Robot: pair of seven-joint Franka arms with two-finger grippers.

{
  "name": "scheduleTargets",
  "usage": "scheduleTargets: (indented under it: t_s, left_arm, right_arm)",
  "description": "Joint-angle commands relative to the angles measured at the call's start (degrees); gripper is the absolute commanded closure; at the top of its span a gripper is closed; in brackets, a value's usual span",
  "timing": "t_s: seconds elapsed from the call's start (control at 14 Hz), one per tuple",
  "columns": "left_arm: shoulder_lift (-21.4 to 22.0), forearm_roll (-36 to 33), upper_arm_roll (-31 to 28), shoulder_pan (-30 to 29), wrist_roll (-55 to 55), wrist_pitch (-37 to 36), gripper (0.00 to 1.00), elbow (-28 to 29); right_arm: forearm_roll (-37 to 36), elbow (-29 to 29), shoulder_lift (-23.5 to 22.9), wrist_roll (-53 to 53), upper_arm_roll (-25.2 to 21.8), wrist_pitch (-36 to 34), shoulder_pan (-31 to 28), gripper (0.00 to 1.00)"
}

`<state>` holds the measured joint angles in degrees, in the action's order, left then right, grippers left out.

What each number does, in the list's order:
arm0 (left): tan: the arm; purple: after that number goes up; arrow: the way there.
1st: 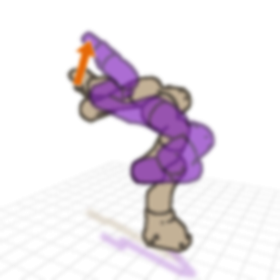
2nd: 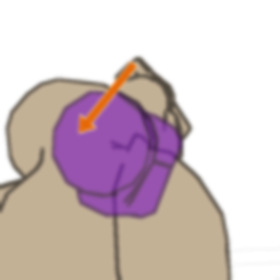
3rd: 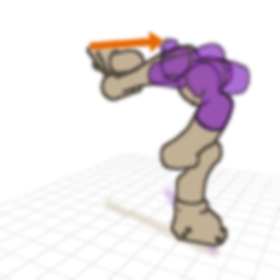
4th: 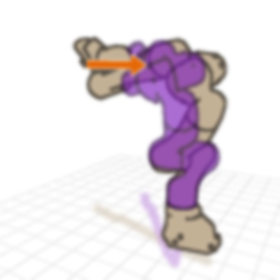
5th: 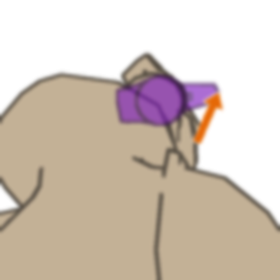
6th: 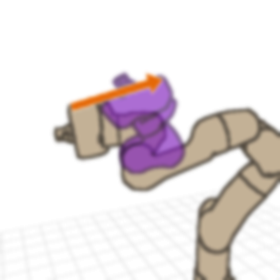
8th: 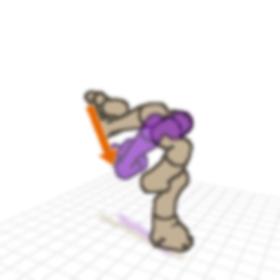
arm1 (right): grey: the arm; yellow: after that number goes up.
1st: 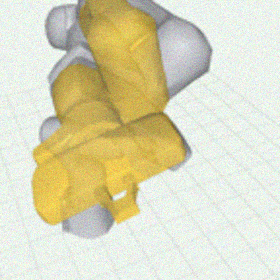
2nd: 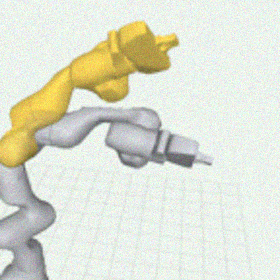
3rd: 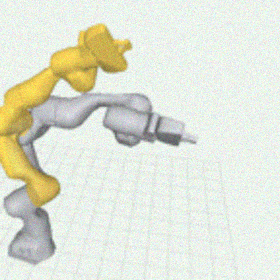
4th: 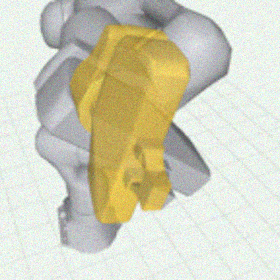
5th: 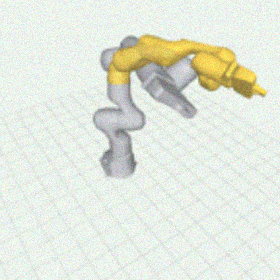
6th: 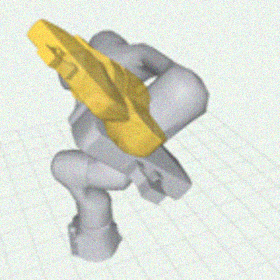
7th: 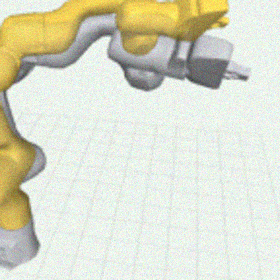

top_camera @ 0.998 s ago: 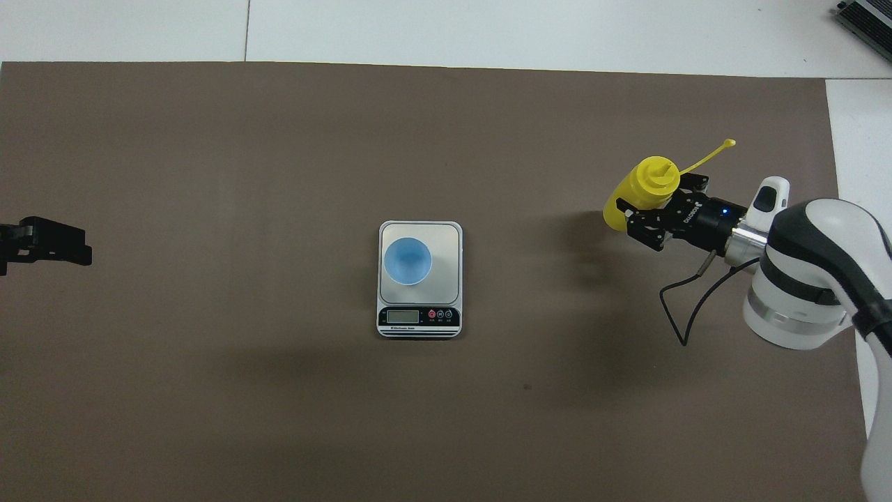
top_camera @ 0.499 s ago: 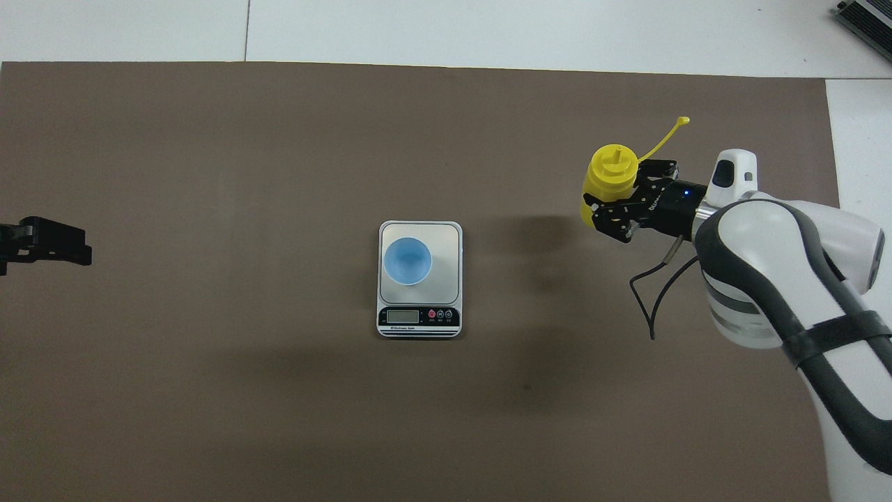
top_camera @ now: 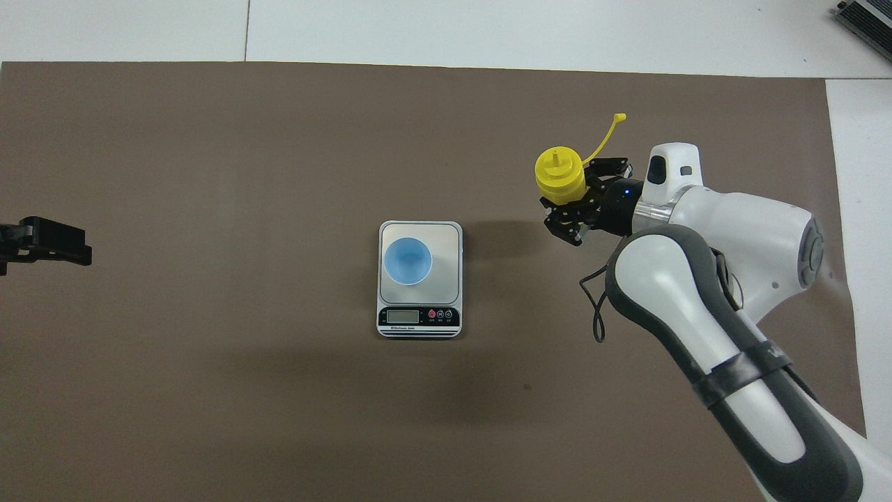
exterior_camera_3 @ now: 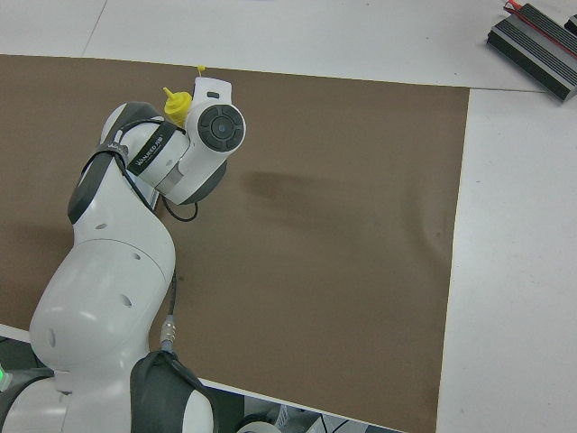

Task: Pour seasoning into cup on scale with both arms
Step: 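Lift the yellow bottle with the right gripper over the blue cup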

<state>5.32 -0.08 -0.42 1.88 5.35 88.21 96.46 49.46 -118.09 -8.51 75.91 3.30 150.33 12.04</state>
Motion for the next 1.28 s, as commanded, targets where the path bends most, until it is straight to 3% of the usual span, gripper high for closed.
scheduleTargets:
  t_s: [0.0, 0.5, 0.86, 1.21]
  left_arm:
    - [1.18, 0.87, -0.02, -0.3, -0.08, 0.2, 0.0, 1.09]
    - [1.18, 0.87, -0.02, -0.3, -0.08, 0.2, 0.0, 1.09]
    - [1.18, 0.87, -0.11, -0.3, -0.08, 0.2, 0.0, 1.1]
    - [1.18, 0.87, -0.02, -0.3, -0.08, 0.2, 0.0, 1.09]
  right_arm:
    - [-10.04, 0.5, 0.42, -6.37, -0.05, 0.76, 1.57, 0.73]
    - [-34.13, 1.11, 0.33, -21.75, -0.05, 0.14, 5.88, 0.73]
    - [-57.77, 1.55, -0.63, -39.15, 0.3, -1.26, 8.7, 0.73]
    - [-70.97, 6.12, -3.53, -45.58, 0.31, -6.54, 11.33, 0.73]
